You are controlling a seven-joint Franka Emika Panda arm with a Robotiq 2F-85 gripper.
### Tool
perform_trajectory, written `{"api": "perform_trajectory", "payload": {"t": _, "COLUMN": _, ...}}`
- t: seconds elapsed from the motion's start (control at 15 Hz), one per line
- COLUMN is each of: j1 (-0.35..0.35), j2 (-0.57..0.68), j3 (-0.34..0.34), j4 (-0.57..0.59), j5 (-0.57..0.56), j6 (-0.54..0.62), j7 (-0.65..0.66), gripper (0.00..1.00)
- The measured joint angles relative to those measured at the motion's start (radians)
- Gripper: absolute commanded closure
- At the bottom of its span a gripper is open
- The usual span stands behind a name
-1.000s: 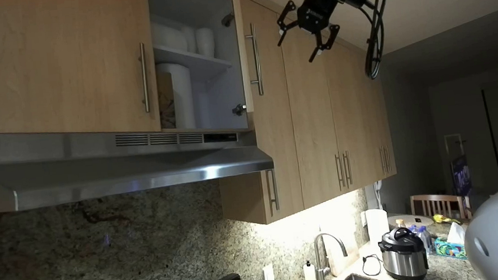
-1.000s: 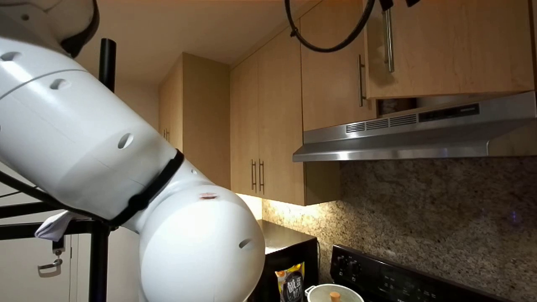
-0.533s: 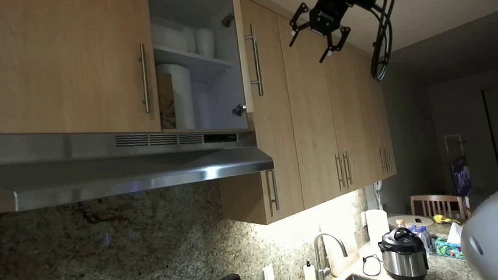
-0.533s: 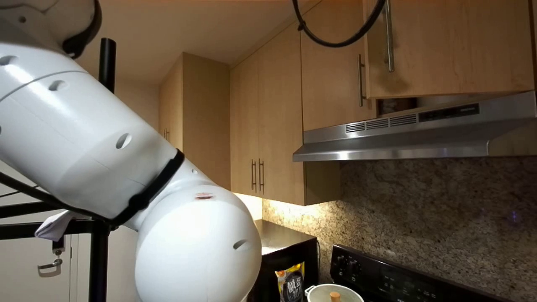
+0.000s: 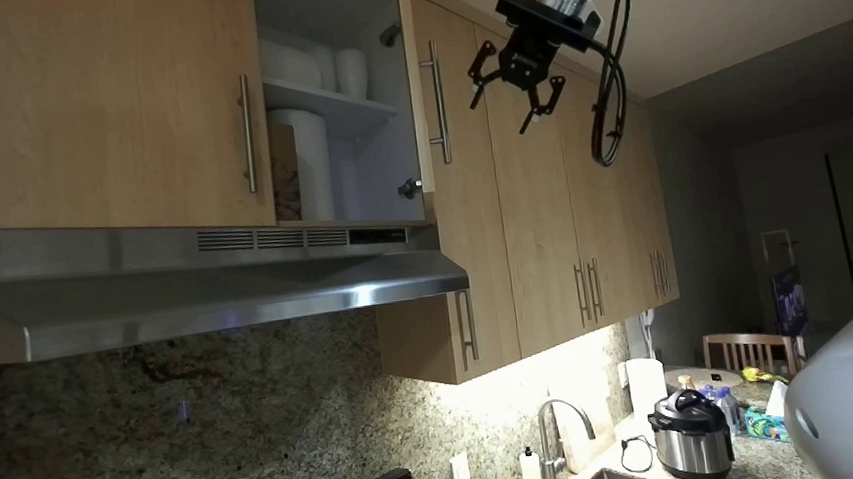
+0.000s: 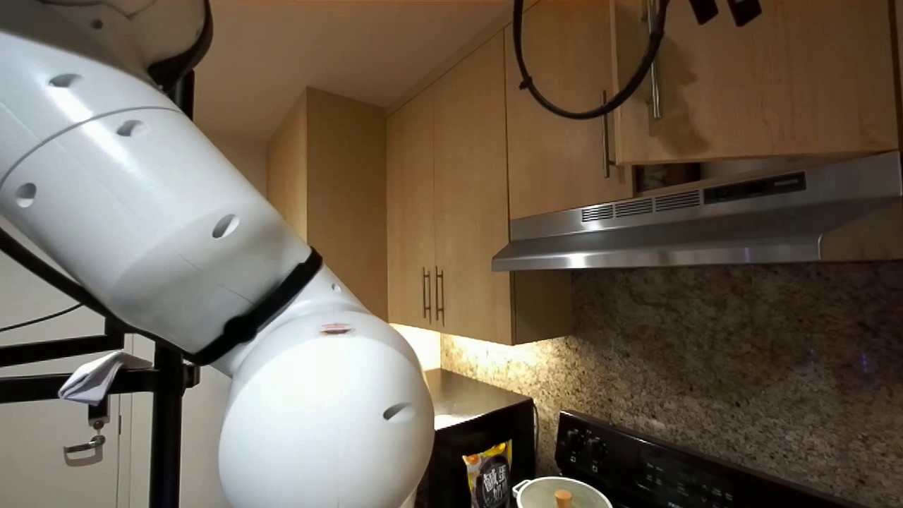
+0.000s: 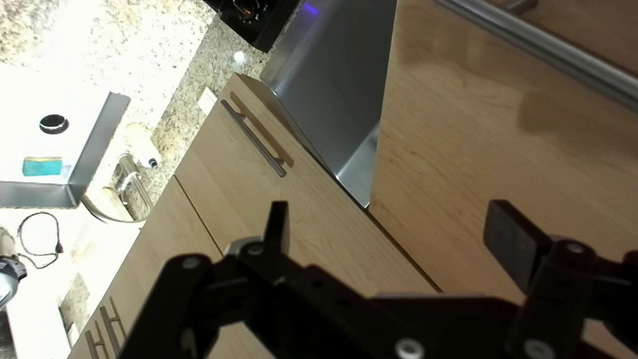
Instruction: Close the overhead cabinet door
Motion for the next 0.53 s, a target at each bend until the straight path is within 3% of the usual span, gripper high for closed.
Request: {"api": "perform_trajectory", "payload": {"t": 0.53, "j1": 0.003, "j2": 0.070, "j3": 0.053, "j4": 0.026, "j5": 0.000, "j6": 0.002, "j7": 0.016, "gripper": 0.00}}
